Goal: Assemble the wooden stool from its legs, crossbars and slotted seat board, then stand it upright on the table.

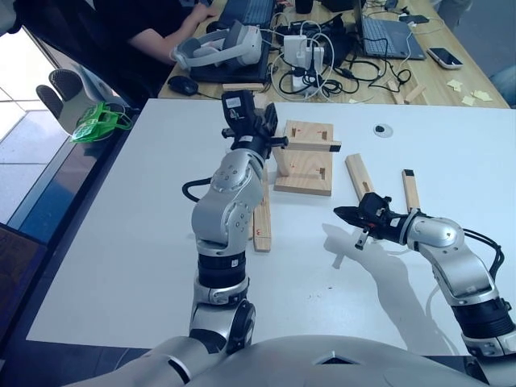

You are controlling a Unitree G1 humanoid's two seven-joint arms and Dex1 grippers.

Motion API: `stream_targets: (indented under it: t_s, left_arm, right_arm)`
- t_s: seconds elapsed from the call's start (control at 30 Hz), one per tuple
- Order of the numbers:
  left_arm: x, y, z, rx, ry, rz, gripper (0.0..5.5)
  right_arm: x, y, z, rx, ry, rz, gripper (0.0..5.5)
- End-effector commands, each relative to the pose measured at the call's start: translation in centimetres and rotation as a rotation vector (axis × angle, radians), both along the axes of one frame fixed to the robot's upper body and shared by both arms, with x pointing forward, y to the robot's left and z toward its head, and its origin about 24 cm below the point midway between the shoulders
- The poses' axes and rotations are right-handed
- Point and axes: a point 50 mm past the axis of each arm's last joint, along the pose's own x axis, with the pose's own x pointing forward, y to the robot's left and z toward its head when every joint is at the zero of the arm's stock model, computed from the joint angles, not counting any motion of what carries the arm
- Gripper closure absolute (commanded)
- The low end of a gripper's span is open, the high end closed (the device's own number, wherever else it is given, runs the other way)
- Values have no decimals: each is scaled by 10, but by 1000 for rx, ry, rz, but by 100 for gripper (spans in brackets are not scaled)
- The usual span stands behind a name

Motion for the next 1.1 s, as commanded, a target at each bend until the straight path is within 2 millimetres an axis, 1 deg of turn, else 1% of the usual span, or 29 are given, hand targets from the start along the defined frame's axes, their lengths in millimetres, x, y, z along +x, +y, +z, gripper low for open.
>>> stream_targets:
  t_s: [0.03,0.1,0.2,0.23,0.27,0.3,0.37,0.43,0.47,0.5,0.57,0.63,0.67,0.7,0.73,0.83,0.9,0.97,1.03,1.1]
  left_arm:
    - [-3,-2,29,-77,-174,-13,328]
    - [-6,-2,45,-103,-276,-30,301]
    - [-9,3,62,-84,-390,-22,264]
    - [-9,8,70,-61,-437,0,249]
    - [-9,18,77,-9,-469,54,230]
    - [-6,33,78,72,-458,137,212]
    - [-2,67,64,191,-333,300,192]
    - [-4,93,33,256,-131,400,163]
    - [-7,101,9,274,29,400,141]
    - [-11,104,-11,265,164,386,123]
    - [-23,97,-49,243,413,263,102]
    - [-32,87,-69,202,570,150,102]
    - [-35,86,-76,193,621,128,102]
    - [-38,86,-82,196,664,98,83]
    - [-41,85,-85,213,690,69,75]
    - [-49,81,-87,248,736,-10,29]
    - [-55,81,-90,268,773,-39,14]
    - [-61,82,-94,286,805,-51,14]
    - [-67,84,-98,299,830,-57,14]
    - [-71,85,-102,322,857,-63,14]
  right_arm:
    - [3,-1,4,11,-3,9,550]
    - [3,-1,4,19,0,7,550]
    - [3,-1,3,24,3,3,550]
    - [3,-1,3,26,3,1,550]
    - [3,-1,3,26,3,1,550]
    - [3,-1,3,26,1,0,550]
    - [2,-1,3,22,-3,-1,550]
    - [0,0,3,13,-13,-4,550]
    - [-1,1,3,9,-17,-5,550]
    - [-2,2,3,7,-20,-7,550]
    - [-2,4,4,16,-17,-27,550]
    - [-1,7,5,22,-19,-39,550]
    - [-1,9,5,22,-22,-40,550]
    - [-1,11,5,26,-26,-40,550]
    - [-1,14,5,31,-30,-39,550]
    - [-3,20,6,70,-36,-60,550]
    - [0,20,12,192,-27,-171,550]
    - [6,17,20,327,-31,-311,550]
    - [10,15,26,417,-27,-405,550]
    - [10,18,29,483,-10,-443,550]
